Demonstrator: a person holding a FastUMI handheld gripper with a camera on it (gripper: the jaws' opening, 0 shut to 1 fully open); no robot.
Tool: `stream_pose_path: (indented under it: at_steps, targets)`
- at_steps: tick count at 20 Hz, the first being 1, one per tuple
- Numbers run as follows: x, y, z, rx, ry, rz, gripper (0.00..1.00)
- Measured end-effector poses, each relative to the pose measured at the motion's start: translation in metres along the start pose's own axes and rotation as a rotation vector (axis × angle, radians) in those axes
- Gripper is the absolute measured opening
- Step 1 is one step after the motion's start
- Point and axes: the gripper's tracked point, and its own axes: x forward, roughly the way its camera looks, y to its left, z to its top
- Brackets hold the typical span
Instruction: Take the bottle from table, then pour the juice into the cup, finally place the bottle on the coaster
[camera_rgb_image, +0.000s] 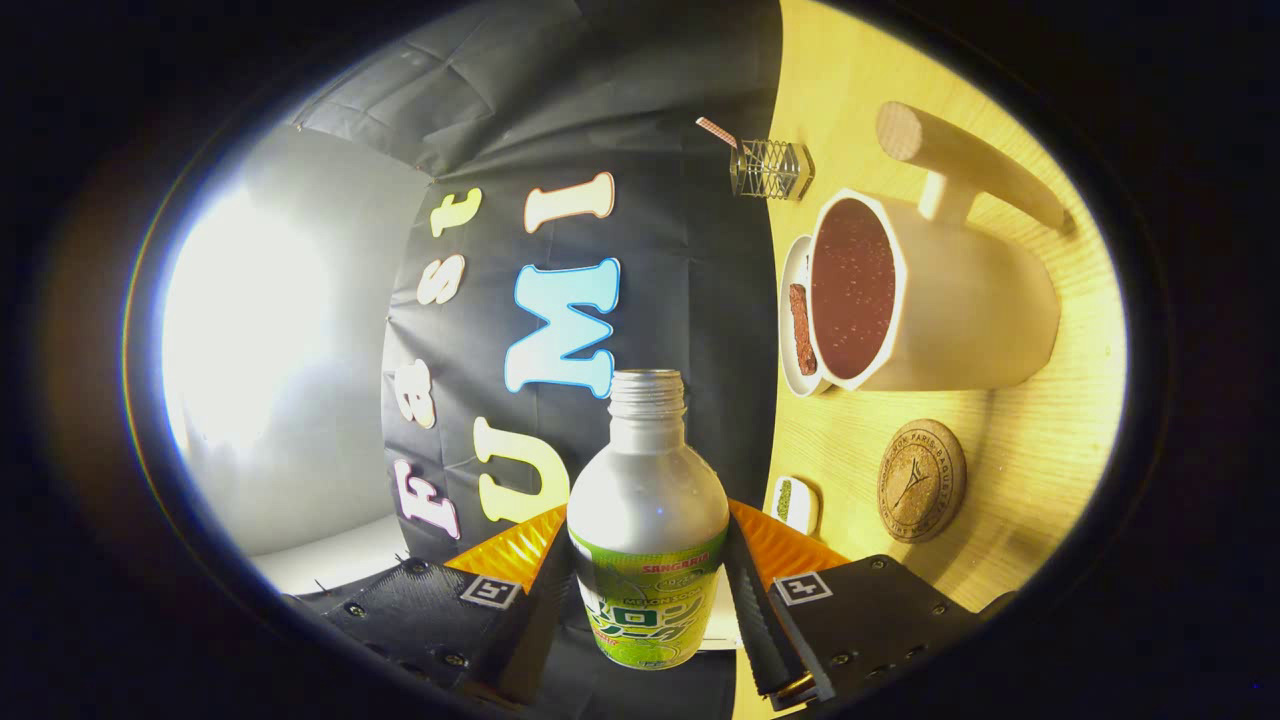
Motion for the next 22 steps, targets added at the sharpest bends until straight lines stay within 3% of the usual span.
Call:
stream_pose_path:
  at_steps: [16, 22]
  targets:
    - [0.0052, 0.0032, 0.0063, 0.214, -0.080, 0.049, 0.77]
    - [0.0025, 0.0057, 0.0061, 0.234, -0.082, 0.068, 0.77]
